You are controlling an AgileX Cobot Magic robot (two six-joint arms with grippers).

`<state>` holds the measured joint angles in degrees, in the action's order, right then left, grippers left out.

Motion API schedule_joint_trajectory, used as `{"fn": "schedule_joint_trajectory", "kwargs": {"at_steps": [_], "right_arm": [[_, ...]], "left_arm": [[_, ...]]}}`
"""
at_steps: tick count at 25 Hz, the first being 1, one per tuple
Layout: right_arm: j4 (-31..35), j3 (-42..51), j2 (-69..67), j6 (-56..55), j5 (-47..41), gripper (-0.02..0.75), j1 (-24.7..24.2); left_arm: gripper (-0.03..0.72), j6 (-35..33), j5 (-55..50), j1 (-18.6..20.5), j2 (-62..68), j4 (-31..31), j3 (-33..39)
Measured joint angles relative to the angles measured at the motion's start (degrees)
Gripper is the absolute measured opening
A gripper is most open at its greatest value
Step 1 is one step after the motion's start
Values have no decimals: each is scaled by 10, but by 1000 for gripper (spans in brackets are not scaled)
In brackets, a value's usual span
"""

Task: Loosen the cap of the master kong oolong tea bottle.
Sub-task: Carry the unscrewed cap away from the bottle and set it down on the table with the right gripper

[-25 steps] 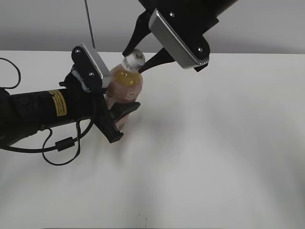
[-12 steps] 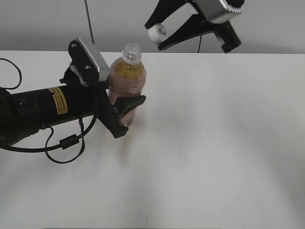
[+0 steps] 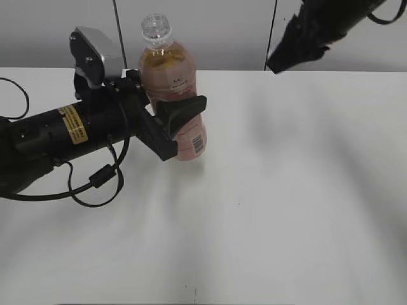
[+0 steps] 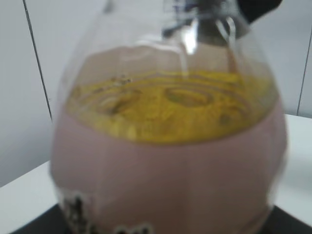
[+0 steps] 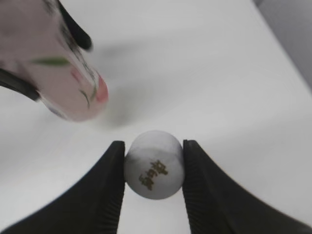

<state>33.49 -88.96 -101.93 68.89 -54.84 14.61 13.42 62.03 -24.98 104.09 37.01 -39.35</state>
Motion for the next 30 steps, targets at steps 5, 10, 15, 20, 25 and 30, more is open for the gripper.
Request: {"fn": "schedule_joint_trajectory", "kwargs": {"at_steps": [5, 10, 15, 20, 25, 30], "right_arm": [[-193, 9, -49, -301, -48, 273, -7], [-218, 56, -95, -350, -55, 273, -8], [-224, 98, -142, -364, -16, 272, -8], [-228, 101, -181, -383, 19, 272, -8], [-229, 101, -206, -404, 48, 274, -8], [-229, 101, -219, -410, 55, 324, -8]], "left_arm": [[390, 2, 4, 0, 26, 10, 0], [390, 4, 6, 0, 82, 12, 0], [390, 5, 21, 0, 115, 9, 0], [390, 5, 22, 0, 123, 4, 0], [390, 5, 21, 0, 123, 4, 0], [390, 5, 12, 0, 123, 9, 0]]}}
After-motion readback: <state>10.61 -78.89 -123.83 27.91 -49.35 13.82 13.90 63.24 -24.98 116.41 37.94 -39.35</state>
